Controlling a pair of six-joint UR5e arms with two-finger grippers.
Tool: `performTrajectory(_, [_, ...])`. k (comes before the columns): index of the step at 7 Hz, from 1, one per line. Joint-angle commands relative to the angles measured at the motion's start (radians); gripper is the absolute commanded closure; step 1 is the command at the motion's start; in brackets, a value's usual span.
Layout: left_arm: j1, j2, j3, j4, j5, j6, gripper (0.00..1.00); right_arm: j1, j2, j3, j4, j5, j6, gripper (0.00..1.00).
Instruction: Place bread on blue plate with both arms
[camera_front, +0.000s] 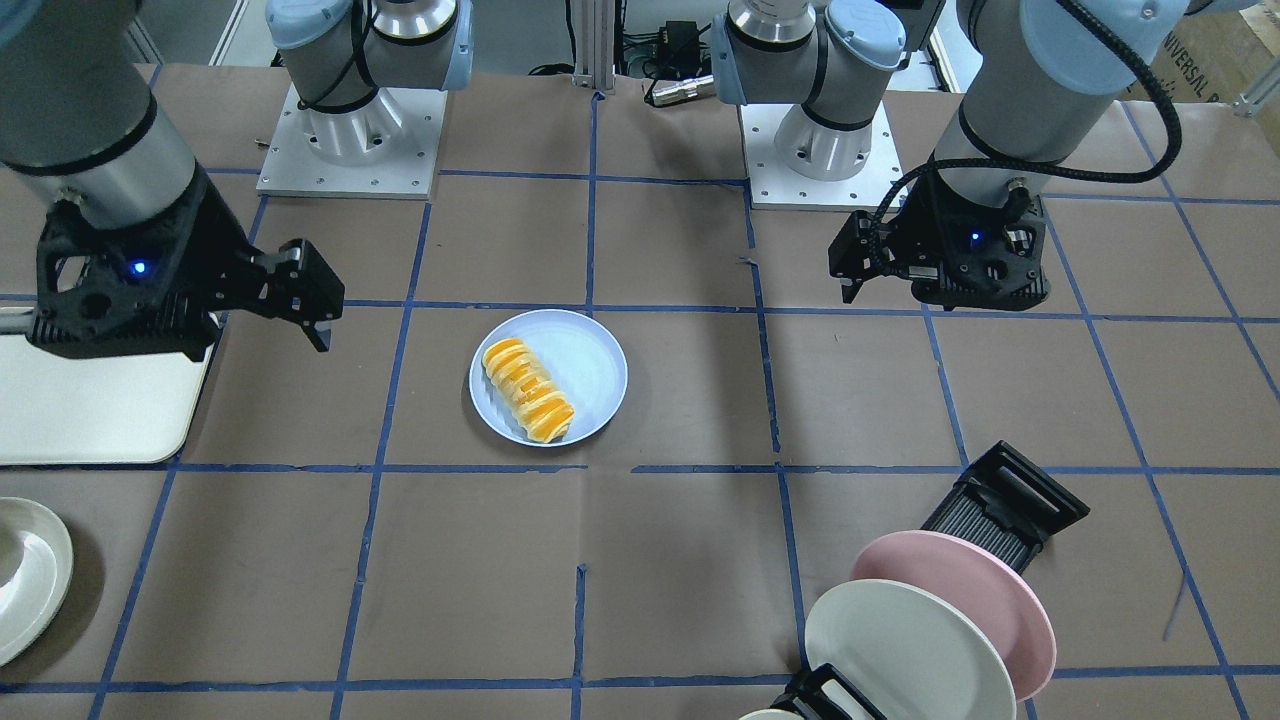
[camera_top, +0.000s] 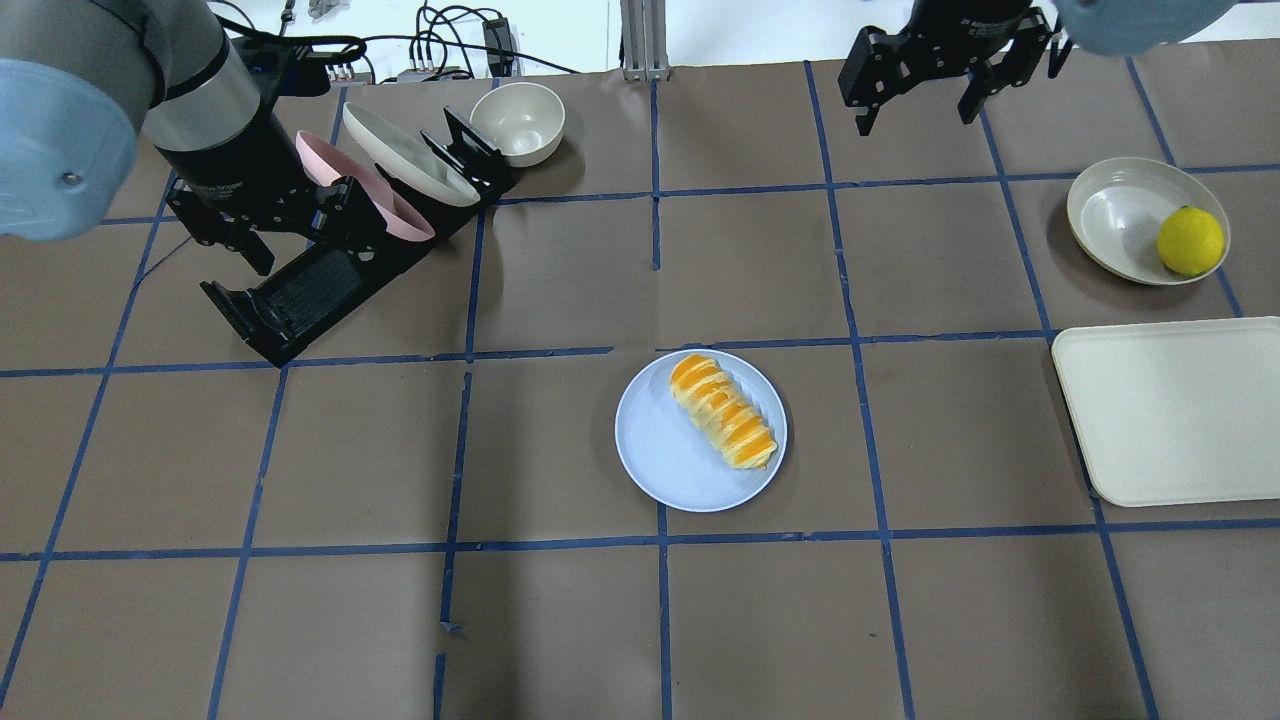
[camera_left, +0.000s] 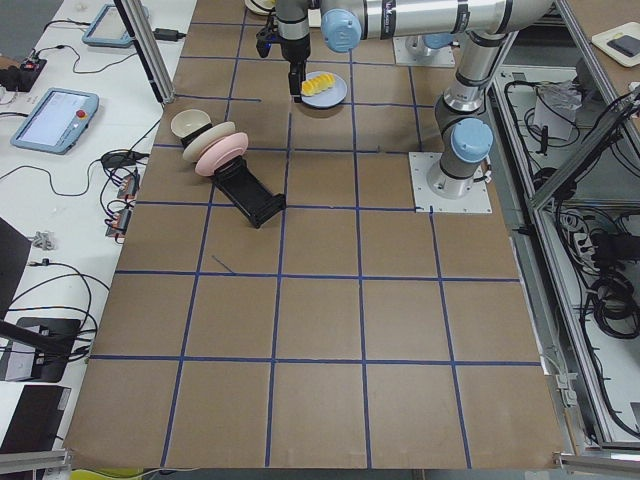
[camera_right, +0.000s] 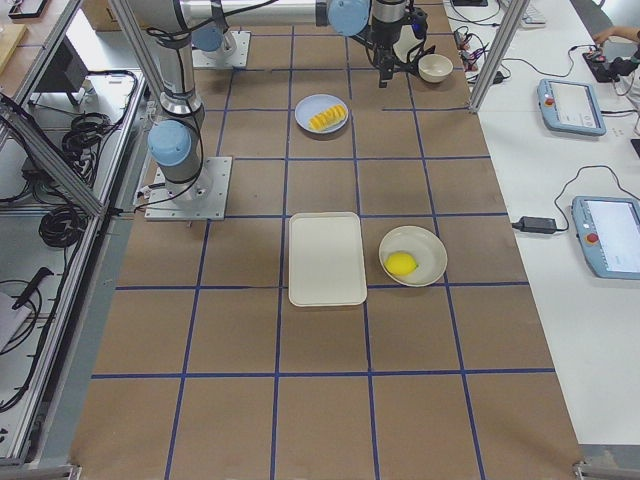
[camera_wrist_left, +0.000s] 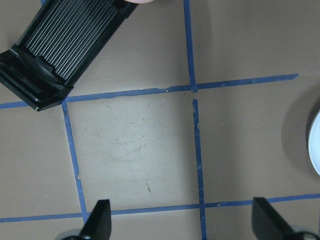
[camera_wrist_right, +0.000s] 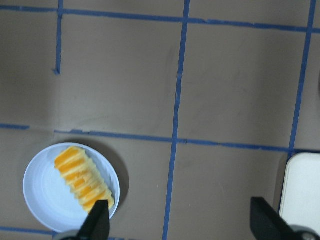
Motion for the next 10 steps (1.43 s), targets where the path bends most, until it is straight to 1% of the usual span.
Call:
performTrajectory(1, [0.001,-0.001,-0.002,0.000,0.001,0.000,0.00,-0.001,-0.086,0.005,0.176,-0.003,-0.014,0.00])
performTrajectory(2, [0.001,-0.001,-0.003,-0.001,0.001,0.000,0.00,-0.005,-0.089,0.007,0.169,-0.022,-0.019,0.00])
performTrajectory(4, [0.001,0.002,-0.017,0.003,0.000,0.000,0.00,-0.007,-0.062,0.013,0.029,-0.036,-0.015,0.00])
performTrajectory(6, [0.001,0.001,-0.017,0.003,0.001,0.002,0.00,-0.005,-0.054,0.013,0.028,-0.046,-0.011,0.00])
performTrajectory(8, [0.001,0.002,-0.020,0.005,0.000,0.002,0.00,-0.007,-0.003,0.013,0.025,-0.047,-0.005,0.00])
performTrajectory(10, [0.001,0.002,-0.020,0.005,0.001,0.000,0.00,-0.007,0.000,0.013,0.020,-0.047,-0.005,0.00])
